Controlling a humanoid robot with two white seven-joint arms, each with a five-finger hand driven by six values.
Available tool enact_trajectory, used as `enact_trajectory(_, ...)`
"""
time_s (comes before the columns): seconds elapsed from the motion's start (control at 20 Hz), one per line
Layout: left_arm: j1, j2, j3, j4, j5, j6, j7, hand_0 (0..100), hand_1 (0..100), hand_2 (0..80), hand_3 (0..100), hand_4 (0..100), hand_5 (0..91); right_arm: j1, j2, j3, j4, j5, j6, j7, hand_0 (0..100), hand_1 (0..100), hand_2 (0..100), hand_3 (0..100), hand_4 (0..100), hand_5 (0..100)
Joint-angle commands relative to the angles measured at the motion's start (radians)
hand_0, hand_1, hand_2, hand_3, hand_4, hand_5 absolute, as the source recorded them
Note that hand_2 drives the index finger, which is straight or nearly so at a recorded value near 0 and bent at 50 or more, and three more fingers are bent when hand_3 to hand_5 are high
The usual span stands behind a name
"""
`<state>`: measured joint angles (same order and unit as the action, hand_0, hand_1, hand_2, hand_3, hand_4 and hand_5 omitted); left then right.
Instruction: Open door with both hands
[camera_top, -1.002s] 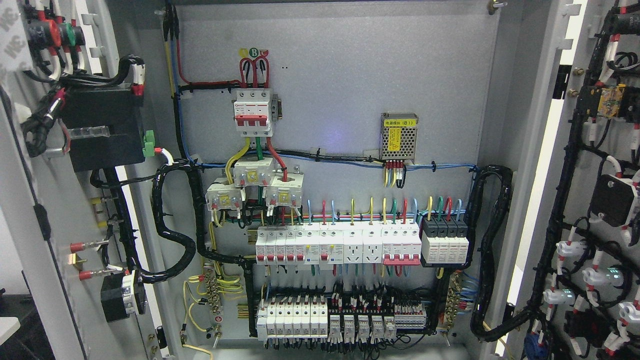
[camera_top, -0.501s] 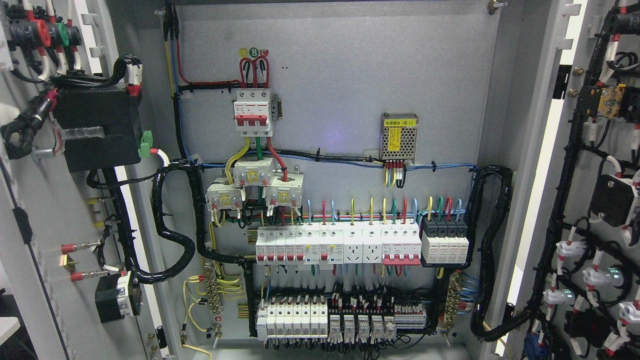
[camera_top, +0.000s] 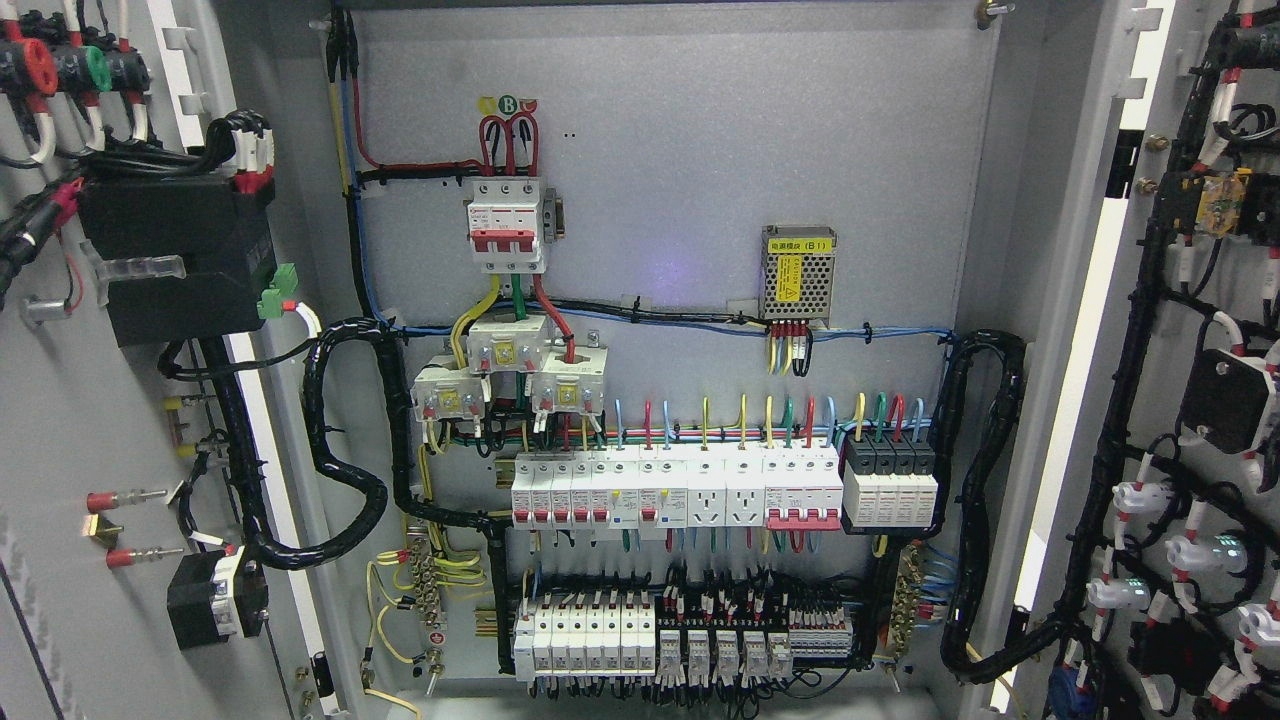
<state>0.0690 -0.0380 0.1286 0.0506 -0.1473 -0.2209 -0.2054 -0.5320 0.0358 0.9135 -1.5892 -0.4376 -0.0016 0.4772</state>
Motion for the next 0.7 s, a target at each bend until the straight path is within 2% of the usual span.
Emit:
enact_trajectory(0.0, 0.000, 0.000, 0.000, 0.002, 0.000, 0.000, 0.000, 0, 0, 0.0, 0, 4, 0.0, -0.005, 0.019, 0.011, 0.024, 0.000, 0.000, 0.000, 0, 0, 0, 0, 0, 0)
enact_trajectory(0.4, 0.000, 0.000, -0.001, 0.000, 0.000, 0.000, 0.000, 0, 0, 0.0, 0, 4, 0.0, 0.001, 0.007, -0.010, 0.069, 0.022, -0.015, 0.000, 0, 0, 0, 0, 0, 0)
enact_trajectory(0.65, 0.000, 0.001, -0.001, 0.000, 0.000, 0.000, 0.000, 0, 0, 0.0, 0, 4, 0.0, 0.001, 0.003, -0.090, 0.072, 0.022, -0.017, -0.009, 0, 0, 0, 0, 0, 0)
